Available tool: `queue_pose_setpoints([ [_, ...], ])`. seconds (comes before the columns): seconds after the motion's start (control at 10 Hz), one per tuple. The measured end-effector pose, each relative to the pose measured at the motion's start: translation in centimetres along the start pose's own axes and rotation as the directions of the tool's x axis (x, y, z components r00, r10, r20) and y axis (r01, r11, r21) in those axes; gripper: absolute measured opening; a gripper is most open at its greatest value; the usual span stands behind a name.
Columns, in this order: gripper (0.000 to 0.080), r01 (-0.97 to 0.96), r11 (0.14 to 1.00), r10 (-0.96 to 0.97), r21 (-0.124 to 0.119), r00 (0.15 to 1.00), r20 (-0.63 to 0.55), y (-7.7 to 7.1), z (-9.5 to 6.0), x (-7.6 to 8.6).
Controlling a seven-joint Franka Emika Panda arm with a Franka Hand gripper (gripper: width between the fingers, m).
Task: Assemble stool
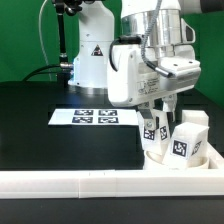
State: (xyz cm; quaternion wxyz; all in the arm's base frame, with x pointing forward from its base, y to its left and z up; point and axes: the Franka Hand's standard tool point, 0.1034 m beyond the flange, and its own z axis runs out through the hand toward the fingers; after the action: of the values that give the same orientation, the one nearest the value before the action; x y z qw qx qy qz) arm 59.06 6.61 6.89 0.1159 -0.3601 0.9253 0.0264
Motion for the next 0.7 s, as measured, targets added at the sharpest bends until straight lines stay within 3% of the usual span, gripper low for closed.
queue_pose_setpoints([
  [0.2,0.0343,0.031,1.0,-0.031,-0.001,1.0,0.0,0.1,0.0,0.0],
  [0.3,0.0565,0.056,0.998,-0.056,-0.002,0.998,0.002,0.1,-0.1,-0.1],
  [0.6,0.0623,0.078,0.997,-0.078,0.006,0.996,0.053,0.0,-3.6,-0.8],
  [0.7,0.0645,0.079,0.997,-0.079,0.004,0.996,0.046,0.1,-3.2,-0.6],
])
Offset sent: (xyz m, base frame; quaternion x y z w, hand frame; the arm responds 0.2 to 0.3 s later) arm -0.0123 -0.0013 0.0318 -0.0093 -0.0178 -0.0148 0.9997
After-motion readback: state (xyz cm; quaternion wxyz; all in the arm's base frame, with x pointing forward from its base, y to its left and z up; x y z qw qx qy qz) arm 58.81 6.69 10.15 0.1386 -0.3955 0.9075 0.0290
